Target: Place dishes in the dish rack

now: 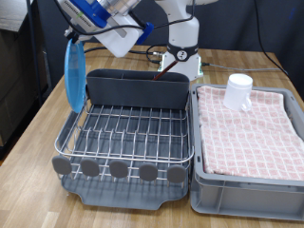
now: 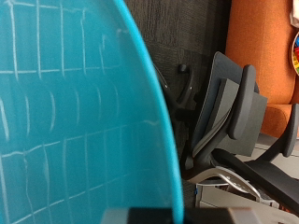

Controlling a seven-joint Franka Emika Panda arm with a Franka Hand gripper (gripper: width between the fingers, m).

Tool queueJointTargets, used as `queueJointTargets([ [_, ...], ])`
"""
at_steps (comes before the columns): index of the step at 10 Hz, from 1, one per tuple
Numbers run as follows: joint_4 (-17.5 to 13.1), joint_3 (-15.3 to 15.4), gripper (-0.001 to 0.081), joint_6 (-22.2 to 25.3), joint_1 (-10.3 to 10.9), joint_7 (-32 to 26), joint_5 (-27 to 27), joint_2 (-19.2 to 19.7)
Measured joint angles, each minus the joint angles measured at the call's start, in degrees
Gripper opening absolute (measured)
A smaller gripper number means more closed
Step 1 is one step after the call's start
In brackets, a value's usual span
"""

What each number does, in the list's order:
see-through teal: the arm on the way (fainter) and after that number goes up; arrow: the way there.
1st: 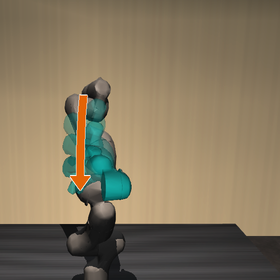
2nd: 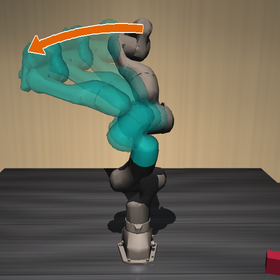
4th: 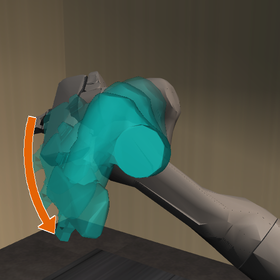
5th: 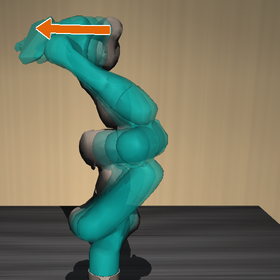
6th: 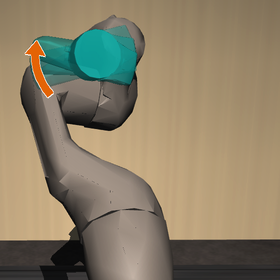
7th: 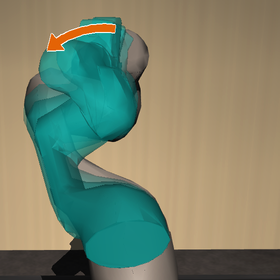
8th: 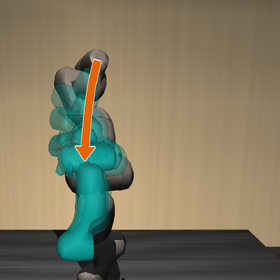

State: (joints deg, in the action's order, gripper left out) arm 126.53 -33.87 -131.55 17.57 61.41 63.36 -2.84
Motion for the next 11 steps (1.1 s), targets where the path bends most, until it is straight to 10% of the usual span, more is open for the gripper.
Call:
queueJointTargets([
  [11,3.32,-1.69,0.0019,-7.56,-0.01,7.70,1.79,6.19],
])
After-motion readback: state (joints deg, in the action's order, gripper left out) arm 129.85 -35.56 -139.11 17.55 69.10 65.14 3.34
